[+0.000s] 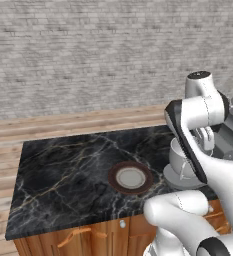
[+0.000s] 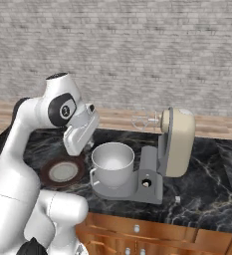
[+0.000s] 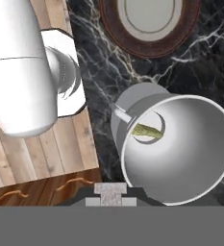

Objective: Add butter and sugar cubes to the stand mixer bowl and then turn on the stand mixer to begin making frosting.

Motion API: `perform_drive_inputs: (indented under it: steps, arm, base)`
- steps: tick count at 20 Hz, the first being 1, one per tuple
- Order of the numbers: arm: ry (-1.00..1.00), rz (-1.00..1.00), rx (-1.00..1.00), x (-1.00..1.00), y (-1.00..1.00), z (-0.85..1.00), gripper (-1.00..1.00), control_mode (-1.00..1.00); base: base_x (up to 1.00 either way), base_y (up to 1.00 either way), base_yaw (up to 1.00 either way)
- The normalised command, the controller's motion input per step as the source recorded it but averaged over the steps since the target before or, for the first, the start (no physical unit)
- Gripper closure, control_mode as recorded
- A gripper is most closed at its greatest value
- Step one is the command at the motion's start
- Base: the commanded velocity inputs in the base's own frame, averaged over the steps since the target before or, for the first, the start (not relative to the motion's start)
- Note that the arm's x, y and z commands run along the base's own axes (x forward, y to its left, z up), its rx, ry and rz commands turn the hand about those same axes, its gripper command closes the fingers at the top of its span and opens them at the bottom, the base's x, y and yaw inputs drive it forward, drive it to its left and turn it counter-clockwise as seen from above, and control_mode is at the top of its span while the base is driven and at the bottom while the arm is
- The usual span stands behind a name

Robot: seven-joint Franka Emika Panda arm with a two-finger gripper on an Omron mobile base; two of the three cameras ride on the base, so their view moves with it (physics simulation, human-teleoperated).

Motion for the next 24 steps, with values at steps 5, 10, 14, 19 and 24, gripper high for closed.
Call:
perform_drive_inputs:
  steps: [5,10,14,19,24]
  arm:
    - [0.08,0.02,0.00,0.40,-0.04,-0.35,1.00,-1.00]
    - [0.05,0.01,0.00,0.25,-0.18,-0.35,1.00,-1.00]
    - [0.03,0.00,0.00,0.04,-0.29,-0.37,1.00,-1.00]
    - [0.01,0.00,0.00,0.00,-0.12,-0.44,1.00,-1.00]
    - [0.04,0.00,0.00,0.05,0.00,-0.30,1.00,-1.00]
  base:
    - [0.00,0.00,0.00]
    - [0.00,0.00,0.00]
    - [0.00,0.00,0.00]
    - [0.00,0.00,0.00]
    - [0.00,0.00,0.00]
